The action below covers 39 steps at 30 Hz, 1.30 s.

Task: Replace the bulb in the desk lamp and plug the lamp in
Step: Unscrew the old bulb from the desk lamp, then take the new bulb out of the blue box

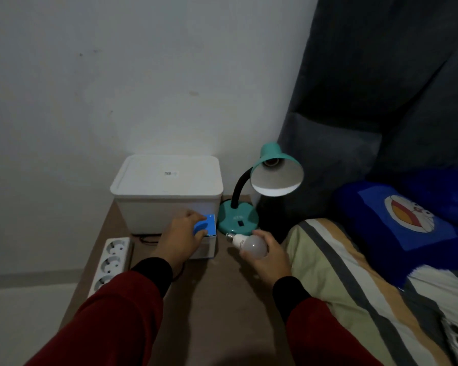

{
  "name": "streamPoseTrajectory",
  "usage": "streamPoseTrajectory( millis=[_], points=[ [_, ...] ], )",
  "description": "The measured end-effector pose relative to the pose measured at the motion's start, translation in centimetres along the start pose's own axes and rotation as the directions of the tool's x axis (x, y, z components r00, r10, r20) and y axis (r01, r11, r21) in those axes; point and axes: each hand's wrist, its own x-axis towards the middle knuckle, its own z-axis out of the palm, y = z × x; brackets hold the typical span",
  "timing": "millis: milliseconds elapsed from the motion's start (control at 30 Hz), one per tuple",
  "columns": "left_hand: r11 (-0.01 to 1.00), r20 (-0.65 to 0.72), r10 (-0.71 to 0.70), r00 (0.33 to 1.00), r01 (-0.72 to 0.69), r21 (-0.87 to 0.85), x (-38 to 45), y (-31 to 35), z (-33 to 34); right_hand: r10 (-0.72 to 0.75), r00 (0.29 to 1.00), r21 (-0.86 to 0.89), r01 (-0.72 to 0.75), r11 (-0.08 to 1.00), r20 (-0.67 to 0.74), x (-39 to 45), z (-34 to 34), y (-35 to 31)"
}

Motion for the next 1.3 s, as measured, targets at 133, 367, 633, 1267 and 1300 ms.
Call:
streamPoseTrajectory(
  millis=[133, 367, 633, 1267, 1300],
  points=[
    [1.000, -0.018, -0.011, 1.000, 0.011, -0.009, -0.4, -1.9, 1.2, 0.077, 0.993, -0.080, -0.070, 0.994, 0.085, 0.7, 1.6, 1.6],
    [0.989, -0.088, -0.035, 0.995, 0.022, -0.148, -0.1, -2.9, 2.3, 0.046, 0.974, -0.242, 0.010, 0.970, 0.223, 1.8, 2.8, 2.0],
    [0.972, -0.165, -0.087, 0.982, 0.047, -0.231, 0.3, -3.3, 3.2, 0.051, 0.941, -0.161, 0.003, 0.987, 0.333, 2.4, 3.8, 1.5],
    [0.844, -0.326, -0.234, 0.916, 0.025, -0.536, -0.5, -3.3, 4.8, -0.274, 0.961, -0.084, 0.270, 0.959, -0.045, 4.2, 7.5, -2.4],
    [0.847, -0.322, -0.213, 0.922, 0.010, -0.531, -0.5, -3.4, 4.8, -0.270, 0.961, -0.038, 0.268, 0.963, -0.065, 4.3, 7.5, -2.8]
  ],
)
